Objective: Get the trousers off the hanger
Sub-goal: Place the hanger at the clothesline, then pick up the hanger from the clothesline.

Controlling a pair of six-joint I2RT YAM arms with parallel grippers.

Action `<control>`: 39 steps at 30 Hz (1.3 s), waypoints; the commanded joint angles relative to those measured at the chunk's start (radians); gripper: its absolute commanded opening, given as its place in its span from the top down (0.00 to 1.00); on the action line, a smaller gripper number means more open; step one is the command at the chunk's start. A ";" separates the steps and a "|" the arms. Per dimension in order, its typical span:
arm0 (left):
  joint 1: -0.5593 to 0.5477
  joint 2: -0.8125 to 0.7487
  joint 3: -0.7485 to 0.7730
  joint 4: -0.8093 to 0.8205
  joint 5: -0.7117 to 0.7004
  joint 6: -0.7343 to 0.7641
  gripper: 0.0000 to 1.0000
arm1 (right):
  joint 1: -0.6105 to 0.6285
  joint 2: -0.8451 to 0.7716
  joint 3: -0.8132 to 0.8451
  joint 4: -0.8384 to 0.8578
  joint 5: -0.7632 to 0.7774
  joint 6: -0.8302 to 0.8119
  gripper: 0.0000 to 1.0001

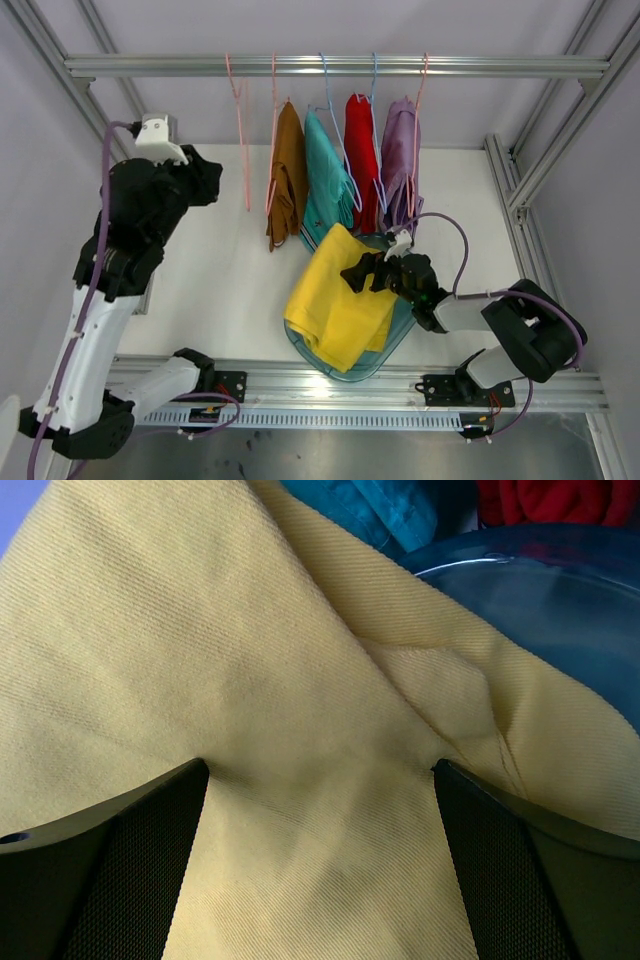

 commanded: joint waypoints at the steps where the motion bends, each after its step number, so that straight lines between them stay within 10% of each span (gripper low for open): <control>1: -0.009 -0.018 0.022 0.035 0.119 -0.023 0.68 | 0.036 0.000 0.021 -0.114 0.011 -0.014 0.00; 39: -0.021 0.439 0.199 0.193 0.496 -0.163 0.52 | 0.040 0.178 0.087 -0.061 -0.104 -0.051 0.00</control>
